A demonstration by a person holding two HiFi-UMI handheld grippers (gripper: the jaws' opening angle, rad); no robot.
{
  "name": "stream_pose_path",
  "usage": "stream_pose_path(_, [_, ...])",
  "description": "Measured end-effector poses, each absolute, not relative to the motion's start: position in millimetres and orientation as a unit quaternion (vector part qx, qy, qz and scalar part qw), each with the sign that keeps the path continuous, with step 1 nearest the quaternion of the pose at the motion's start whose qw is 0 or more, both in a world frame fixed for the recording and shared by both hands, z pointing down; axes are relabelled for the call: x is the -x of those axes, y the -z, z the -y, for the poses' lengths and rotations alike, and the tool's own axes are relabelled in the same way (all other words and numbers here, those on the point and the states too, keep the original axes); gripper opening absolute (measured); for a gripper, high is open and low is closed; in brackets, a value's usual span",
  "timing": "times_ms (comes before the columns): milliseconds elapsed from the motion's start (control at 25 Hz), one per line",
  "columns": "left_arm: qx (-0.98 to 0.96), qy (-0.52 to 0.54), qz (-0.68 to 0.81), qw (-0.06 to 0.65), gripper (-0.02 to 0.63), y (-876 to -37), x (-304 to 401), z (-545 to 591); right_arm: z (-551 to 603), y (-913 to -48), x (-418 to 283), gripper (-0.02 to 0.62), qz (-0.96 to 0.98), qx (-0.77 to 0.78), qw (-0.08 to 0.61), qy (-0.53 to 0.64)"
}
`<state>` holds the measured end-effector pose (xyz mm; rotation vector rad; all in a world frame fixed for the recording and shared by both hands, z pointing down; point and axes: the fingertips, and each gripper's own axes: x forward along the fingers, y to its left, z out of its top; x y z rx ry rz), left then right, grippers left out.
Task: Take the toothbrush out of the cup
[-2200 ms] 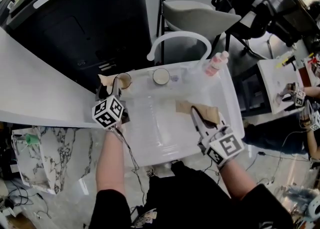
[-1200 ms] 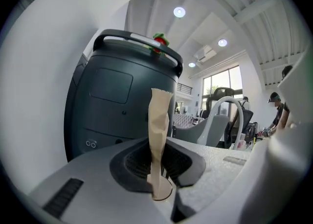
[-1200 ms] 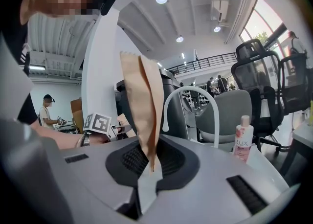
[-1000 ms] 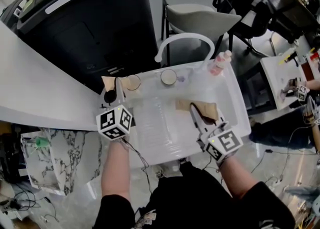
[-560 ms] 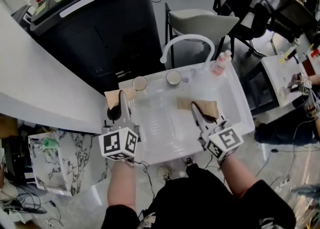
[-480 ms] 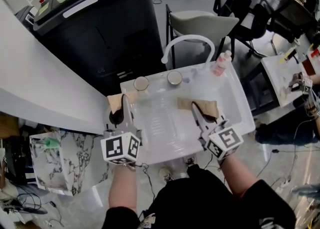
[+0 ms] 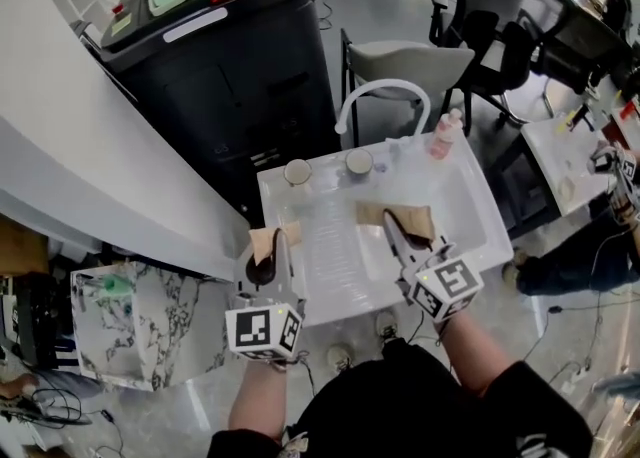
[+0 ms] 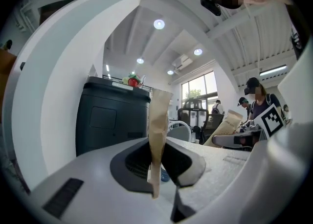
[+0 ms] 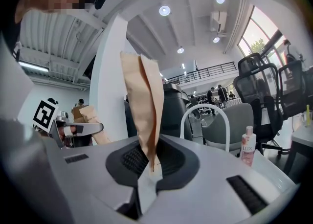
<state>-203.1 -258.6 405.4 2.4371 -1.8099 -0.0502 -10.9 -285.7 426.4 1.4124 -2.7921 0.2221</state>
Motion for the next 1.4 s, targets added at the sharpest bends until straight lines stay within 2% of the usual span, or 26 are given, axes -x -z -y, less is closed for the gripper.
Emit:
stream_pose_path(920, [-0.827,0.013,0.555,0.085,0.038,-422.4,227.6,143.9,184.8,-410.2,55.1,0.026,0.883,-0.466,0.009,-0.051])
stream_pose_path(1400, [-0.837,0.007,0.541,0.086,0.038,-421.0,194.0,98.6,135.7,-407.0,17.6,0.026,0.875,-0.482,0.002,-0.054])
